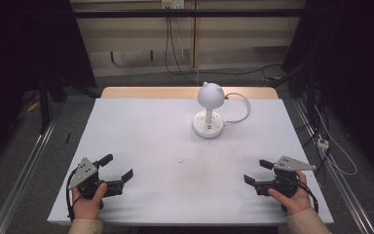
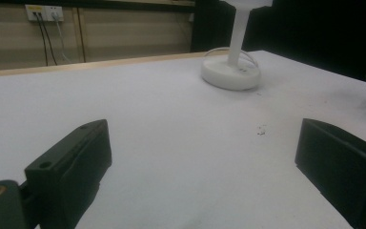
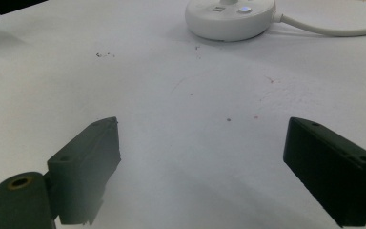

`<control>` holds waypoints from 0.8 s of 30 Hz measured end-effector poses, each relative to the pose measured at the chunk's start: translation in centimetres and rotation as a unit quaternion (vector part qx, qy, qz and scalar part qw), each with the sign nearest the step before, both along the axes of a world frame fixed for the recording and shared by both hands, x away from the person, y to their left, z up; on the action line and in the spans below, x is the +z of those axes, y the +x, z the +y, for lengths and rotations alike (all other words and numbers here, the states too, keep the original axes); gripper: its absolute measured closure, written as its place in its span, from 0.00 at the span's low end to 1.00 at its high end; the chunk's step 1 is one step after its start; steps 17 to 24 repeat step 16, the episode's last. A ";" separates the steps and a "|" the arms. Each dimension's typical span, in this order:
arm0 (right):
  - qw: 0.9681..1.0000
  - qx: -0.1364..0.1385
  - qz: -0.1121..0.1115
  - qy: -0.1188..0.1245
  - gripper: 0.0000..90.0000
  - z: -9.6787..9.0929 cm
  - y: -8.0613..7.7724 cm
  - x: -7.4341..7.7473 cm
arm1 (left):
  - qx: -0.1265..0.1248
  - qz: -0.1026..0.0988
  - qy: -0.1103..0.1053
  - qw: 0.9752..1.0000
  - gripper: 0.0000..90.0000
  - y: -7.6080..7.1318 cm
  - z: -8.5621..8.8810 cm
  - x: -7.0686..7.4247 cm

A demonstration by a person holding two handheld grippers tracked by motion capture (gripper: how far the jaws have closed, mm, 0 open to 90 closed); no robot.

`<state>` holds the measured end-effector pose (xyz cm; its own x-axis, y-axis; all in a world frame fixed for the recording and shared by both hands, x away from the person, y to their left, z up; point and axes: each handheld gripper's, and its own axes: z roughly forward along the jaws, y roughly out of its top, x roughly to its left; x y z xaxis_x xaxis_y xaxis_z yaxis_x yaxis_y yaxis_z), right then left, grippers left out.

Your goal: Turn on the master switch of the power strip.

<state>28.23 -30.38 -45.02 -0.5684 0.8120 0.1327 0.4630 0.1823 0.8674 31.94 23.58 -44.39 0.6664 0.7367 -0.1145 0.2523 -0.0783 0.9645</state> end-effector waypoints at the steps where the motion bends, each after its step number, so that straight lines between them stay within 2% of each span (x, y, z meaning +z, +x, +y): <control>1: 1.000 0.001 0.000 -0.002 0.13 0.0 -0.1 -0.1 | 0.001 0.001 0.001 1.000 0.05 0.0 0.0 0.0; 5: 1.000 0.002 -0.001 -0.007 0.13 -0.1 -0.4 -0.2 | 0.002 0.001 -0.001 1.000 0.05 0.1 -0.1 0.0; 8: 1.000 0.000 -0.002 0.003 0.12 -0.3 -0.4 -0.2 | -0.001 0.002 0.001 1.000 0.05 0.1 -0.1 0.0; 13: 1.000 0.000 -0.005 -0.005 0.12 -0.1 -0.5 -0.2 | -0.001 0.003 0.000 1.000 0.05 0.1 -0.1 -0.1; 24: 1.000 0.001 -0.006 -0.007 0.12 0.0 -0.4 -0.2 | -0.002 0.006 0.003 1.000 0.05 0.2 -0.2 -0.1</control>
